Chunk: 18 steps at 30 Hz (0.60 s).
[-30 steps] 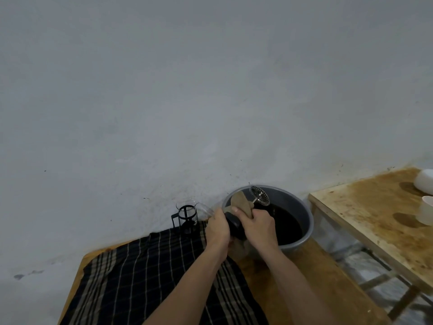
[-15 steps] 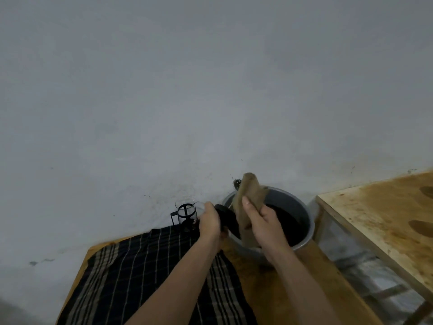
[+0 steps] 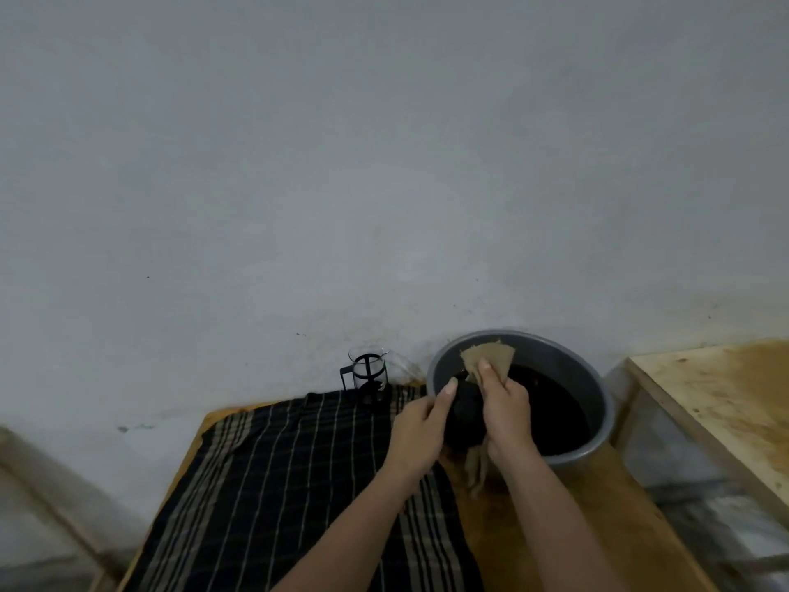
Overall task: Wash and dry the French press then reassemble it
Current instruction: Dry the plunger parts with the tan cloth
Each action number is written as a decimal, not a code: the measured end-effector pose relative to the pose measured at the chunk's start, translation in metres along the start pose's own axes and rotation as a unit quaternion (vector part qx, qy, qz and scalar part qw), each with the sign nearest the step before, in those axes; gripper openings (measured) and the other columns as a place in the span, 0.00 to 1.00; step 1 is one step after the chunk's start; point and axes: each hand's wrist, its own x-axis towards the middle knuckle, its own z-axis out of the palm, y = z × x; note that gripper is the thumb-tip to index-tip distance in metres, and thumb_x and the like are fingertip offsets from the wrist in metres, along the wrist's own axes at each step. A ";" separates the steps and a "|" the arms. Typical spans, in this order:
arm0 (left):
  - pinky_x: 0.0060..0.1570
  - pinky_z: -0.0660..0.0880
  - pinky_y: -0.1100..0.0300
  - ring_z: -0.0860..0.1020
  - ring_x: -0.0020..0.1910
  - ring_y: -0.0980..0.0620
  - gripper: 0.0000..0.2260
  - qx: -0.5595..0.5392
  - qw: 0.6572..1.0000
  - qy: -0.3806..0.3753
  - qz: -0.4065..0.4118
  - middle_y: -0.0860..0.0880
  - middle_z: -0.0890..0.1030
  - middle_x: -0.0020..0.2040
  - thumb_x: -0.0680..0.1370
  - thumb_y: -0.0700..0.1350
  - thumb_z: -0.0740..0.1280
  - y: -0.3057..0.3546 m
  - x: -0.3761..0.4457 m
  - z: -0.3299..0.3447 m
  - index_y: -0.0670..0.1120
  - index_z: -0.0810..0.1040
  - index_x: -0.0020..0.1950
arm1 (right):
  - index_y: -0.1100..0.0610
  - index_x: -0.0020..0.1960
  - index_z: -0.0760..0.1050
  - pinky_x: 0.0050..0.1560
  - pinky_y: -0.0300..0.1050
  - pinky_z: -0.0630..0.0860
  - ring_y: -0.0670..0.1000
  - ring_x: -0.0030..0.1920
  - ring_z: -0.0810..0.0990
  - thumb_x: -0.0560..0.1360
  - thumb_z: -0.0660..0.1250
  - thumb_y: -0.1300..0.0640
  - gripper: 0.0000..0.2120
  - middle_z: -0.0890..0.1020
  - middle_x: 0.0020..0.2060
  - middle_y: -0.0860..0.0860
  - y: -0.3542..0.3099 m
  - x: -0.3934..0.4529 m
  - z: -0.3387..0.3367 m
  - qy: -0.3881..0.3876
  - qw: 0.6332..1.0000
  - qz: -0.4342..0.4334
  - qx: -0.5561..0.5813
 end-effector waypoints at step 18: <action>0.53 0.77 0.52 0.80 0.48 0.53 0.22 0.040 0.996 0.040 0.063 0.48 0.82 0.48 0.82 0.57 0.51 0.013 -0.004 -0.041 0.46 0.80 0.51 | 0.57 0.41 0.77 0.36 0.26 0.70 0.38 0.36 0.76 0.78 0.65 0.56 0.08 0.79 0.36 0.50 -0.015 -0.049 0.033 -0.011 0.939 -0.277 -0.203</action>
